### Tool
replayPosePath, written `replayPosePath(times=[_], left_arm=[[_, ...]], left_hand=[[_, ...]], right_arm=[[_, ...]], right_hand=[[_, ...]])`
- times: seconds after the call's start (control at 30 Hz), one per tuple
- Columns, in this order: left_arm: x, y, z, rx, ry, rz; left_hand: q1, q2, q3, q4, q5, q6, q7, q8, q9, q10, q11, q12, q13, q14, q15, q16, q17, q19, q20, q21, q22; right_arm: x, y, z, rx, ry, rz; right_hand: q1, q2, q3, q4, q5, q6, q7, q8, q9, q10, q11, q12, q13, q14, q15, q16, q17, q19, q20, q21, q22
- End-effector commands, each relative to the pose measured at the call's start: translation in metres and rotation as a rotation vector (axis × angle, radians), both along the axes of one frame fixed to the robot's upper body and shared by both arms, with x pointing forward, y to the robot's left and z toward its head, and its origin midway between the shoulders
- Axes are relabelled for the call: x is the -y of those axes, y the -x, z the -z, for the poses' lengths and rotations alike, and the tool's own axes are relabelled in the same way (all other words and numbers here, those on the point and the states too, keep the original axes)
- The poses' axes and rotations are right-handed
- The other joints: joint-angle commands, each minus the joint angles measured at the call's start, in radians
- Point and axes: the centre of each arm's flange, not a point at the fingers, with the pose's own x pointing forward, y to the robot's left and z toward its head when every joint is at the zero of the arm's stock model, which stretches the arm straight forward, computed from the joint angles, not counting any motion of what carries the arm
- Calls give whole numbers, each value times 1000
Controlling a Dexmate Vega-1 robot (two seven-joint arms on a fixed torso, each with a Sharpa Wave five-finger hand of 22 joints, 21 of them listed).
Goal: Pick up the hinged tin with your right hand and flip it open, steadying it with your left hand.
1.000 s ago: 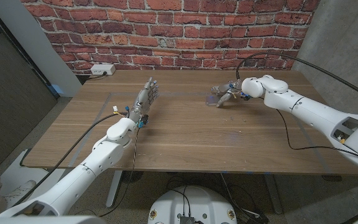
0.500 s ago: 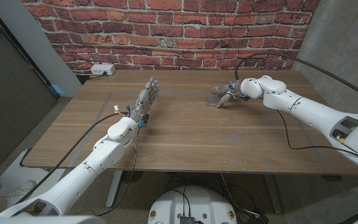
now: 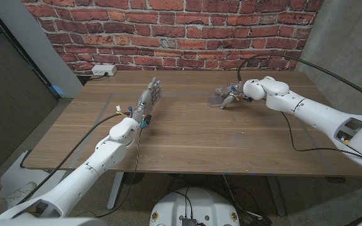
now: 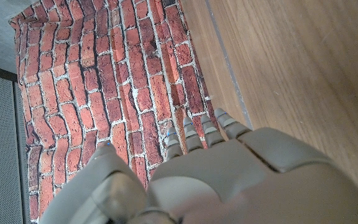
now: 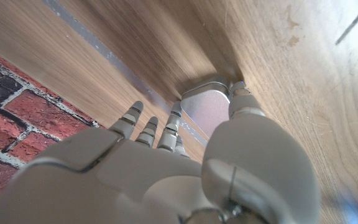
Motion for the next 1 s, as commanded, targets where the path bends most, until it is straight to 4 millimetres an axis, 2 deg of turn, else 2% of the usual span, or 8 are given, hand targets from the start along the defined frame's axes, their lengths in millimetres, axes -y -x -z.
replayPosePath(times=[0.03, 0.47, 0.5, 0.57, 0.63, 0.9, 0.97, 1.0], left_arm=[[0, 2, 4, -5, 8, 0], [-1, 5, 8, -7, 14, -2], [-1, 5, 8, -8, 15, -3], [-1, 5, 10, -10, 16, -3], [-1, 6, 11, -11, 20, -2], [0, 7, 13, -11, 24, -4], [0, 7, 13, -11, 24, -4], [0, 7, 12, -10, 24, -4]], left_hand=[[1, 5, -4, -1, -3, -9, -3, -2, 1, 10, 3, -4, 5, 7, -41, -4, 5, 0, 2, -5, 3], [1, 6, -5, 0, -3, -10, -2, -2, 1, 12, 3, -4, 5, 8, -41, -4, 5, -1, 3, -5, 3], [1, 6, -5, 0, -3, -10, -2, -2, 1, 12, 3, -4, 5, 8, -41, -4, 5, -2, 3, -5, 3], [1, 6, -5, 0, -3, -10, -2, -2, 1, 12, 3, -4, 5, 8, -40, -4, 5, -1, 3, -5, 3], [1, 6, -6, 0, -3, -10, -2, -2, 1, 12, 2, -5, 5, 7, -40, -4, 5, -2, 3, -5, 3], [1, 6, -6, 0, -3, -10, -2, -2, 1, 14, 3, -4, 6, 8, -41, -4, 5, -2, 3, -5, 3], [1, 6, -6, 0, -3, -10, -2, -2, 1, 14, 2, -4, 6, 8, -41, -4, 5, -2, 3, -5, 3], [0, 6, -7, 0, -3, -10, -2, -2, 1, 15, 2, -4, 6, 8, -40, -4, 5, -2, 3, -5, 3]], right_arm=[[-3, 0, 5, -11, 15, -1], [-7, 5, 8, 11, 0, -14], [-7, 5, 8, 12, 0, -16], [-7, 5, 9, 12, 0, -16], [-7, 5, 10, 9, 2, -15], [-7, 3, 14, 13, 3, -14], [-6, 3, 14, 18, 3, -14], [-6, 3, 15, 25, 0, -17]], right_hand=[[6, 6, -3, 5, 0, -88, -1, 2, 2, 0, 7, 2, 8, 8, -23, 5, 2, -4, -3, 7, 4], [4, 4, -12, 7, 0, -66, -4, 10, 2, 48, -24, 27, 16, 37, -32, 13, 3, 6, 0, 10, 4], [4, 5, -12, 7, 0, -62, -5, 11, 2, 59, -36, 32, 18, 40, -33, 13, 3, 6, -1, 10, 4], [4, 6, -14, 7, 0, -60, -5, 12, 2, 64, -43, 36, 21, 46, -38, 14, 3, 9, -3, 11, 4], [5, 8, -15, 8, 1, -59, -7, 12, 2, 66, -66, 39, 25, 52, -43, 15, 3, 11, -3, 11, 4], [10, 12, -15, 7, 1, -59, -9, 11, 2, 42, -62, 34, 32, 47, -48, 11, 3, 12, -5, 11, 4], [16, 19, -12, 5, 2, -56, -14, 12, 2, 49, -68, 38, 36, 53, -58, 13, 3, 14, -8, 11, 5], [29, 31, -6, 2, 2, -49, -19, 15, 2, 69, -82, 50, 42, 62, -65, 15, 4, 15, -13, 11, 5]])
